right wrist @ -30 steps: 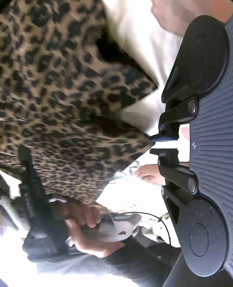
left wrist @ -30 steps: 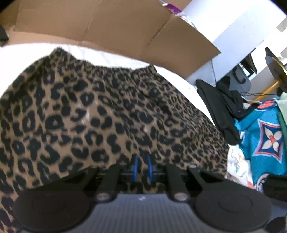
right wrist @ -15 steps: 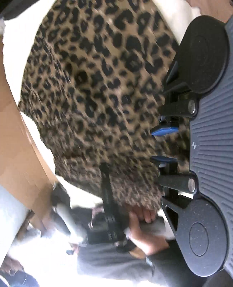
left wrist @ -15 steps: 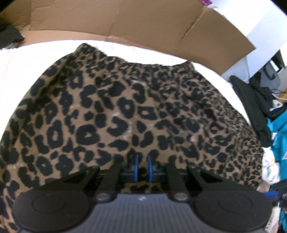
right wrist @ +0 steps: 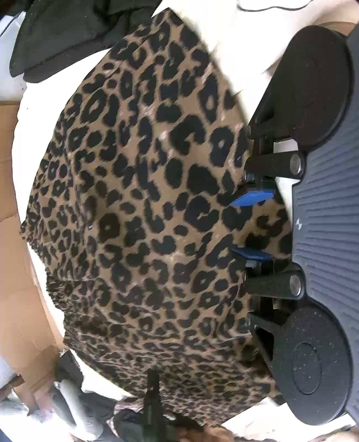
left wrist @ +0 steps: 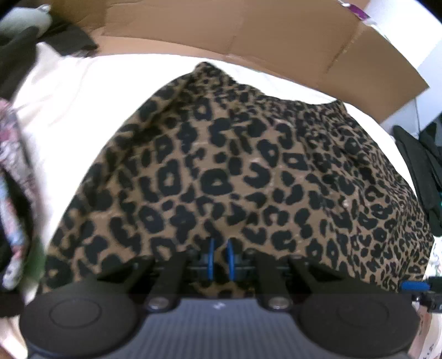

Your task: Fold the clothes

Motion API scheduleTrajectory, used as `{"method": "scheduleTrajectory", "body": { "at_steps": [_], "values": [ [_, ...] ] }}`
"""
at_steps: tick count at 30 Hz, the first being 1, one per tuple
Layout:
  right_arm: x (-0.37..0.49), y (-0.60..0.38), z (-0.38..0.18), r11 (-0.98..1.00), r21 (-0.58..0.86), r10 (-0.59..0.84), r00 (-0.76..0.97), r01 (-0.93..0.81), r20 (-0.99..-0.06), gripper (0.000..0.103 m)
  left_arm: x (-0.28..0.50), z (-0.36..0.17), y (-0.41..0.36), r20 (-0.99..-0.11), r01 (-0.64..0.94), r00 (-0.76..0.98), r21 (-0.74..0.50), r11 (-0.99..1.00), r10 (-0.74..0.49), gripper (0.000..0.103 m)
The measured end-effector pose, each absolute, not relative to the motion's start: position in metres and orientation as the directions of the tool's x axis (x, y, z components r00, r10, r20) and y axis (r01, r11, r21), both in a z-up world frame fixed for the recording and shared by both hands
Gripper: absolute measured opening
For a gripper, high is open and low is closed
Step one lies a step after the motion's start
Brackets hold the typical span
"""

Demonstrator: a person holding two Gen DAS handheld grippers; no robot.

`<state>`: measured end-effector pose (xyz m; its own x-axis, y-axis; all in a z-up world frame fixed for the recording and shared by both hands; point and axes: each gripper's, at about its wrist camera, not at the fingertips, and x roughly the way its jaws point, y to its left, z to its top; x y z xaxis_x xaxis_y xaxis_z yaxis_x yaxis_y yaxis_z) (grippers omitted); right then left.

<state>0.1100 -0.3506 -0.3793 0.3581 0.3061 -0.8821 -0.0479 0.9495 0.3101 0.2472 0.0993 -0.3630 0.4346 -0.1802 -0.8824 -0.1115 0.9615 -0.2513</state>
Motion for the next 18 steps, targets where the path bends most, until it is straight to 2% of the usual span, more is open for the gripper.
{"method": "scheduleTrajectory", "body": {
  "at_steps": [3,6,12,18],
  "values": [
    [0.107,-0.35,-0.375,0.963,0.264,0.265,0.359,-0.051,-0.895,0.04,0.243,-0.358,0.107,-0.882,-0.14,0.441,-0.249,0.958,-0.165,0.018],
    [0.109,-0.348,-0.366,0.973,0.228,0.223,0.388,-0.034,-0.894,0.04,0.24,-0.355,0.109,-0.874,-0.149,0.453,-0.267,0.952,-0.174,0.018],
    [0.126,-0.348,-0.348,0.962,0.258,0.27,0.485,-0.093,-0.832,0.041,0.238,-0.352,0.1,-0.859,-0.136,0.473,-0.29,0.947,-0.195,0.018],
    [0.166,-0.328,-0.346,0.954,0.214,0.293,0.503,-0.209,-0.813,0.041,0.247,-0.349,0.083,-0.844,-0.06,0.482,-0.297,0.953,-0.233,0.019]
  ]
}}
